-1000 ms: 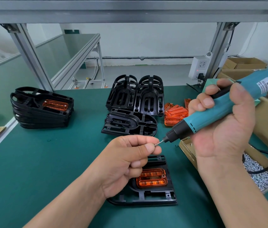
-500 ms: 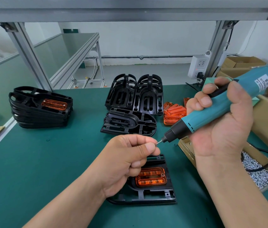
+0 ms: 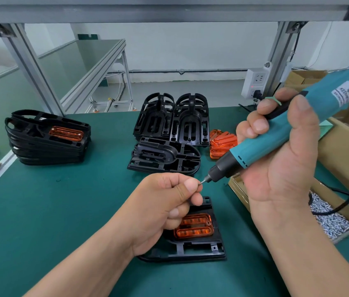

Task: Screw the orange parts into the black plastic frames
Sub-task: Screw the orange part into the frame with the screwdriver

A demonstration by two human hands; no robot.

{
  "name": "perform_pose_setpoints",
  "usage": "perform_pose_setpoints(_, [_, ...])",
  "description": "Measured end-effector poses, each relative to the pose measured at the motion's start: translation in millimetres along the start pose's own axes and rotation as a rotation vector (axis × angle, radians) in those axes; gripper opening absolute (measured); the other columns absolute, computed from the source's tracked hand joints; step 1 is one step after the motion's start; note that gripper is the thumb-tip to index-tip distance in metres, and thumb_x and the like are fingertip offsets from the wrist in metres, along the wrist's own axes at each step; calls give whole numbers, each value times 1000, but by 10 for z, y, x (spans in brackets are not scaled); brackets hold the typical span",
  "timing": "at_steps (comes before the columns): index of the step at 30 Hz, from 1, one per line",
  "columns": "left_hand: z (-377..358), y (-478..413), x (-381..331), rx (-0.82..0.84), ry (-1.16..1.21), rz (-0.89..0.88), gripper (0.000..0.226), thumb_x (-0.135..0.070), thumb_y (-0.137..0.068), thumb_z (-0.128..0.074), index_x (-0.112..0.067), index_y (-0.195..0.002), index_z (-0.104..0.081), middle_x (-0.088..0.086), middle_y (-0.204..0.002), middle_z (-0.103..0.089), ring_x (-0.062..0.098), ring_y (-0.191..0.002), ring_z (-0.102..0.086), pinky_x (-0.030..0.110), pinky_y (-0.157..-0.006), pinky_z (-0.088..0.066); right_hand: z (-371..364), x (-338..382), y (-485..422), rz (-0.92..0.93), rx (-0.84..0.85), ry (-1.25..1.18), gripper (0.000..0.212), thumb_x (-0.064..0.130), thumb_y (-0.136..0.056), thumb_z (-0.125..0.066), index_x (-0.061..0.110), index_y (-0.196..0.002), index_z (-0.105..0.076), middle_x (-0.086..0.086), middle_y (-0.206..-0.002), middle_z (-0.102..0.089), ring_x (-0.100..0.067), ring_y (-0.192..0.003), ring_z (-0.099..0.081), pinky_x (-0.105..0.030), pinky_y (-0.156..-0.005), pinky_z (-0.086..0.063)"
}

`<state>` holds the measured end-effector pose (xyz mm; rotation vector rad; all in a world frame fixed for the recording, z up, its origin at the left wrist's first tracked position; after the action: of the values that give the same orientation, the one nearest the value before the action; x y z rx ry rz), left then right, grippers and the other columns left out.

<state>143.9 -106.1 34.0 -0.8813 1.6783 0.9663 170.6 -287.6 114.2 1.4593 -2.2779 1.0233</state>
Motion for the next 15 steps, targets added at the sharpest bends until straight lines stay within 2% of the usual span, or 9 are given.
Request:
perform_pose_setpoints(3, [15, -3, -16, -74, -65, -61, 27, -21, -107, -56, -10, -86, -69, -2, -67, -63, 7, -48, -31, 18, -43, -24, 40, -46, -10, -19, -46, -12, 10, 24, -109, -49, 17, -105, -55, 1, -88, -61, -9, -64, -51, -24, -66, -43])
perform_pose_setpoints(6, [5, -1, 11, -78, -119, -63, 31, -24, -107, -55, -10, -83, -67, -6, -60, -56, 8, -48, -29, 19, -44, -25, 50, -57, -3, -27, -31, -12, 10, 23, -109, -50, 17, -105, -56, 0, -88, -61, -10, -63, -50, -25, -66, -42])
perform_pose_setpoints(10, [17, -16, 20, -44, -38, -29, 28, -21, -104, -62, -12, -79, -70, 1, -68, -57, 8, -50, -29, 18, -43, -23, 54, -72, 4, -26, -17, 5, 9, 22, -109, -52, 17, -106, -59, -1, -90, -62, -10, -64, -52, -26, -66, -44])
perform_pose_setpoints(15, [67, -46, 16, -94, -19, -123, 17, -14, -100, -68, -13, -85, -78, 10, -76, -65, 9, -49, -31, 20, -44, -24, 93, -130, 7, -45, -59, 9, 7, 21, -108, -54, 16, -105, -58, -1, -90, -63, -10, -65, -53, -26, -67, -45])
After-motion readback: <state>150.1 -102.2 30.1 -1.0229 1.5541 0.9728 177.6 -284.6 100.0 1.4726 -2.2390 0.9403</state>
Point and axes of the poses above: each hand's wrist, its own y-axis away from the middle knuckle, its own z-axis out of the back of the hand, x = y × z, the point moved 6 cm from there along -y, towards the middle knuckle
